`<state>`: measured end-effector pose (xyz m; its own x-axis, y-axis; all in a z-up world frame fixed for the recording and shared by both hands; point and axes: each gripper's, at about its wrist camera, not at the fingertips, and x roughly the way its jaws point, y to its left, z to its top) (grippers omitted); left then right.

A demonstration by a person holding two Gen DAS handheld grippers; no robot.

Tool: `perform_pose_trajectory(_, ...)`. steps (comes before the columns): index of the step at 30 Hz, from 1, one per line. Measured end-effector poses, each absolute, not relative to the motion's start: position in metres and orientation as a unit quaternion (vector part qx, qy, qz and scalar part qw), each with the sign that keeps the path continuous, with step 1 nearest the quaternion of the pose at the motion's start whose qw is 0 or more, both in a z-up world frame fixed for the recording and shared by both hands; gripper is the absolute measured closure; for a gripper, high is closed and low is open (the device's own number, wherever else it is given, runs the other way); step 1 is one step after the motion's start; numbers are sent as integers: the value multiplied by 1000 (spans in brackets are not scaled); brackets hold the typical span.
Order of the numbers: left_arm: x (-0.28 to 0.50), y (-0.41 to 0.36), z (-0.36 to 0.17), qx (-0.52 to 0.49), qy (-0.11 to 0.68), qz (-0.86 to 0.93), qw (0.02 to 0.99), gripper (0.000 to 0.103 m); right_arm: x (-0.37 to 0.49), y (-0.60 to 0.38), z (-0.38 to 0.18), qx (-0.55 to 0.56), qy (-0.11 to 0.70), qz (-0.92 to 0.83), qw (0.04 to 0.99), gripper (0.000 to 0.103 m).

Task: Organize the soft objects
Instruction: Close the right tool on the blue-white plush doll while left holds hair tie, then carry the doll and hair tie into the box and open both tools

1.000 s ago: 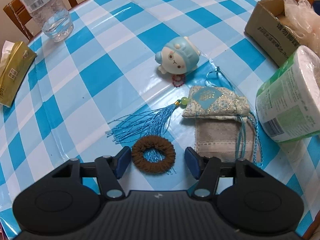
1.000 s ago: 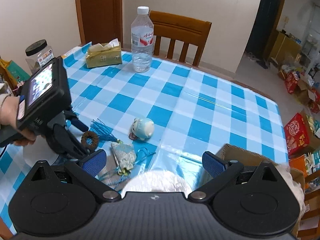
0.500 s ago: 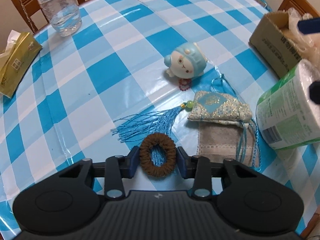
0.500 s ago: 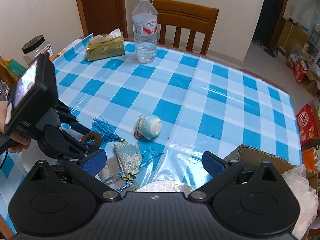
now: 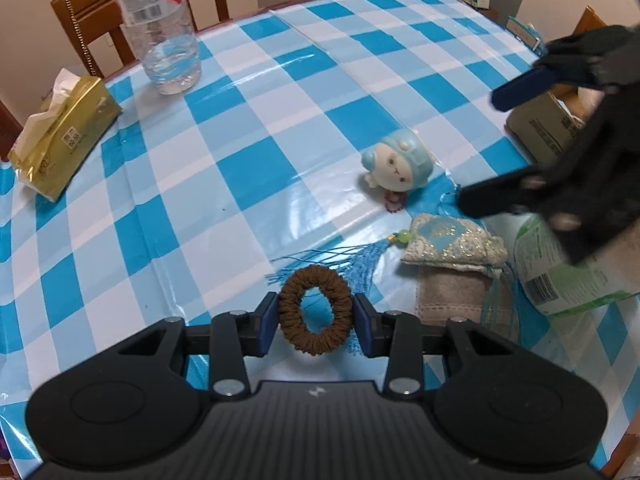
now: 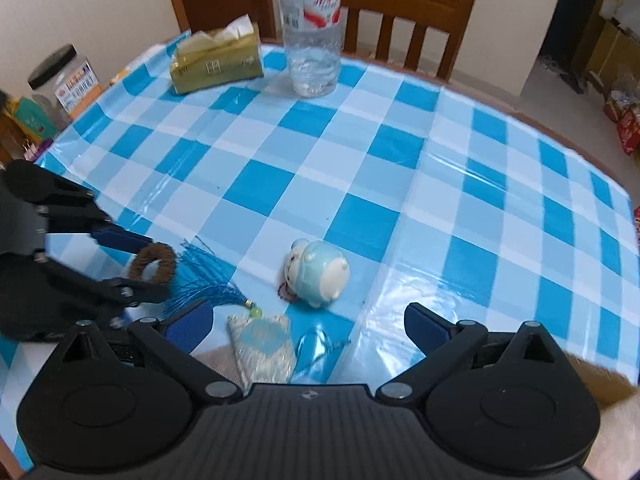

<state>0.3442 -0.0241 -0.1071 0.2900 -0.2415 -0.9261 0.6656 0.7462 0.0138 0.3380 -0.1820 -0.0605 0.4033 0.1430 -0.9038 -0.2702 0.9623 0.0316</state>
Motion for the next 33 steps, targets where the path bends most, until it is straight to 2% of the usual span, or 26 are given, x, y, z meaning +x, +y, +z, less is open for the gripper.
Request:
perform_pose_trajectory(5, 348, -19, -107, 201, 518, -287, 780, 65, 375, -175, -83, -66, 559, 126, 817, 1)
perform_pose_trajectory(7, 350, -18, -108, 200, 518, -287, 781, 65, 386, -172, -91, -73, 565, 128, 812, 5)
perform_pose_trajectory(11, 352, -17, -109, 192, 519, -289, 781, 65, 402, -168, -109, -79, 585, 126, 797, 19)
perform_pose_trajectory(14, 353, -17, -111, 192, 520, -290, 780, 65, 407, -167, -117, -79, 589, 125, 795, 25)
perform_pose_trajectory(16, 354, -17, -112, 190, 522, -292, 779, 65, 408, -166, -120, -80, 591, 126, 793, 33)
perform_pose_trajectory(18, 355, -18, -113, 187, 524, -293, 778, 65, 408, -165, -121, -79, 593, 128, 791, 46)
perform_pose_trajectory(19, 355, -18, -113, 187, 524, -293, 777, 65, 408, -165, -122, -80, 594, 129, 790, 49)
perform_pose_trajectory(33, 347, -14, -100, 193, 521, -293, 778, 65, 386, -166, -90, -68, 567, 139, 809, 49)
